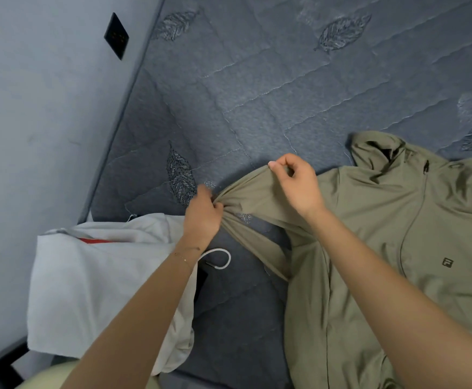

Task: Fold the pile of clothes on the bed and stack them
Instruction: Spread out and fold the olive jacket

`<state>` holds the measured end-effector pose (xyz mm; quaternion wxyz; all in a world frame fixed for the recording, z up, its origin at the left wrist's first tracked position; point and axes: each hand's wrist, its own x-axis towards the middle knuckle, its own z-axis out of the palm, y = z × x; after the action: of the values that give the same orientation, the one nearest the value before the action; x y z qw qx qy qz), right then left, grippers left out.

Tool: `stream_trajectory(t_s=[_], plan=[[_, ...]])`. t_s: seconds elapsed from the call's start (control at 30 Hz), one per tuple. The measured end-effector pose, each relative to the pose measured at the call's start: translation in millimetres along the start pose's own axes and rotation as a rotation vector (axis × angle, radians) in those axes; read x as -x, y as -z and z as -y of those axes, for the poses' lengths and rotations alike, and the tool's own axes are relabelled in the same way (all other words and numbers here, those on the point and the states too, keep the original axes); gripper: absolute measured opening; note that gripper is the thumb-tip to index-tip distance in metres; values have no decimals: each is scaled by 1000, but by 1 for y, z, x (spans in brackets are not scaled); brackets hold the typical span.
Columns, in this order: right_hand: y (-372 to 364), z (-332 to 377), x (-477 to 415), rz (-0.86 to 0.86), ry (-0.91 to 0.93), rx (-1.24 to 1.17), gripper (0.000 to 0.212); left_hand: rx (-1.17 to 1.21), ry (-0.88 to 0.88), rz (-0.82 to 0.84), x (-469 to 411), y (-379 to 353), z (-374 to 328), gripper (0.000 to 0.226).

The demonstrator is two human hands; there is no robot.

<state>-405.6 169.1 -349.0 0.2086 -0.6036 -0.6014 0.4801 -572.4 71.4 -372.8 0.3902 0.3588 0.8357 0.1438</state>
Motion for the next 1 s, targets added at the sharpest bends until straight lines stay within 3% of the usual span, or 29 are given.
stream_trajectory(t_s=[0.13,0.2,0.27,0.33,0.4,0.57,0.73,0.83,1.0], plan=[[-3,3,-3,60,51,193,19,346,-23,-43,-11,23,-4,10],[-9,9,-2,132,92,298,11,511,-89,29,-11,36,-10,14],[-17,20,-2,221,147,349,24,581,-124,147,-11,48,-16,20],[-26,34,-3,357,147,271,40,612,-118,241,-11,55,-19,26],[-30,47,-3,491,58,94,36,618,-96,294,-13,60,-20,28],[-31,58,-7,512,57,32,17,539,-79,291,-12,72,-19,29],[-34,64,-9,420,38,-45,21,347,-139,390,-16,97,-16,8],[-39,69,-11,354,0,-134,25,131,-156,316,-22,107,-11,5],[-52,76,-10,316,-15,-116,26,-104,-167,88,-25,110,7,24]])
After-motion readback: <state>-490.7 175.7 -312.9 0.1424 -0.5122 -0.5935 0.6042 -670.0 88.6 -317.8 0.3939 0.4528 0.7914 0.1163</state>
